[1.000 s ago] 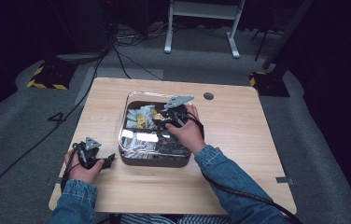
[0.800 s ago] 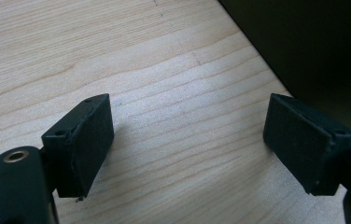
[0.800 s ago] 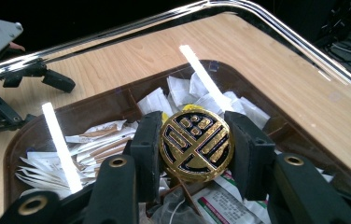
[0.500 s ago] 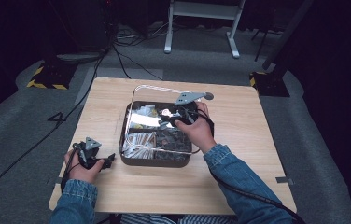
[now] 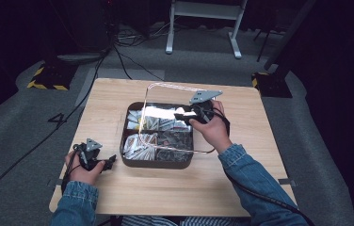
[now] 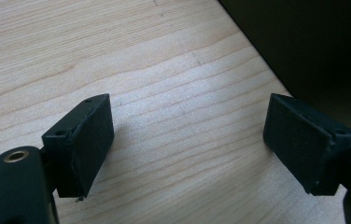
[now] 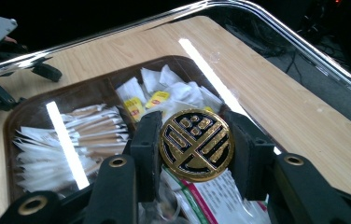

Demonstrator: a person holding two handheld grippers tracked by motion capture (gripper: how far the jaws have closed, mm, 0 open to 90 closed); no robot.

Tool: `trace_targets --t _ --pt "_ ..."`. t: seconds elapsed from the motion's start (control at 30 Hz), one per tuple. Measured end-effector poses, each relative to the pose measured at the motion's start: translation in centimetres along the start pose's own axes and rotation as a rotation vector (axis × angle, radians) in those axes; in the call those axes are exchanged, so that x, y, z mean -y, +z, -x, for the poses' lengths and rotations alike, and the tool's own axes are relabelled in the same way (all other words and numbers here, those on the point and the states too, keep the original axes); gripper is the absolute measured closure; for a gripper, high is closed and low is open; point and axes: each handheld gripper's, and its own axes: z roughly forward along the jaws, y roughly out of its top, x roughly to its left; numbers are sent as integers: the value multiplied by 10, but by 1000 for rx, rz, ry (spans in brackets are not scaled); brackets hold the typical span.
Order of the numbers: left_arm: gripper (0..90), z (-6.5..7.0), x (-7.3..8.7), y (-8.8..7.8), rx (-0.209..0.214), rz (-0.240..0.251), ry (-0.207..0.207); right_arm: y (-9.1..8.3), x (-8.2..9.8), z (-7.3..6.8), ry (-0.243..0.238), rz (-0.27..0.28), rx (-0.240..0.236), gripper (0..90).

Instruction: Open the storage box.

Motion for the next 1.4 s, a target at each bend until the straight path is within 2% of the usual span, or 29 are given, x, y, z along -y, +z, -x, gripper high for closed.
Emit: trace_targets --t 0.47,0.93,1.4 --pt "167 0 0 0 0 0 0 -37 18 25 36 2 53 591" --pt "167 0 0 0 0 0 1 -64 41 48 55 -26 106 591" --pt "167 0 0 0 0 -1 1 -87 69 74 123 -33 148 591"
